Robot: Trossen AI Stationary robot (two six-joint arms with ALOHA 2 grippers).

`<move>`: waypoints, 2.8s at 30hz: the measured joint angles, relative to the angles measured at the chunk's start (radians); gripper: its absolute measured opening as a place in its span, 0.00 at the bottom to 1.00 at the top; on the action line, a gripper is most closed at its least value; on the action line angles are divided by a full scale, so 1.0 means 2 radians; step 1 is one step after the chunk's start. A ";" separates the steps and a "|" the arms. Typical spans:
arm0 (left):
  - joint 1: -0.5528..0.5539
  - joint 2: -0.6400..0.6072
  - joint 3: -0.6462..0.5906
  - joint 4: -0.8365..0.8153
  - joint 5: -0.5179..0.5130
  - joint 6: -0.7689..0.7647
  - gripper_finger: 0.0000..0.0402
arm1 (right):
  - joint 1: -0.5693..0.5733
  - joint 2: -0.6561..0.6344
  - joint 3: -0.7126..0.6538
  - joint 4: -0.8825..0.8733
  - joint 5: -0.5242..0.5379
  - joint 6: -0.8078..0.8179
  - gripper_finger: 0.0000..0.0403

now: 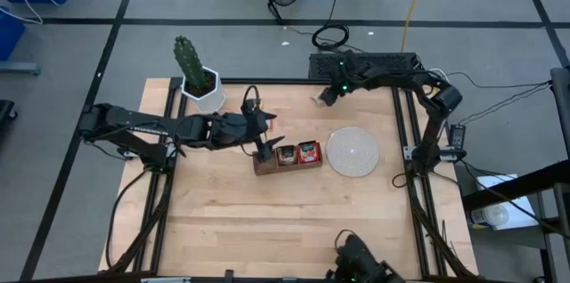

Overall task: Pick & Place Tea
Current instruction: Put the brown tea bag into the middle section of the wooden organizer

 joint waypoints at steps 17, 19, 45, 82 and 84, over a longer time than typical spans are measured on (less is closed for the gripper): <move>0.000 0.000 0.000 0.009 0.000 -0.002 0.81 | 0.021 0.078 0.097 -0.126 0.054 -0.056 0.42; 0.000 0.000 0.000 0.010 0.000 -0.002 0.81 | 0.026 0.074 0.097 -0.171 0.053 -0.063 0.41; 0.000 0.000 0.000 0.010 0.000 0.000 0.77 | 0.144 -0.136 -0.023 -0.254 0.237 -0.200 0.49; 0.000 0.000 0.000 0.010 0.000 0.000 0.77 | 0.136 -0.080 -0.059 -0.178 0.215 -0.231 0.00; 0.000 0.000 0.000 0.010 0.000 0.000 0.77 | 0.138 -0.082 -0.059 -0.180 0.224 -0.232 0.02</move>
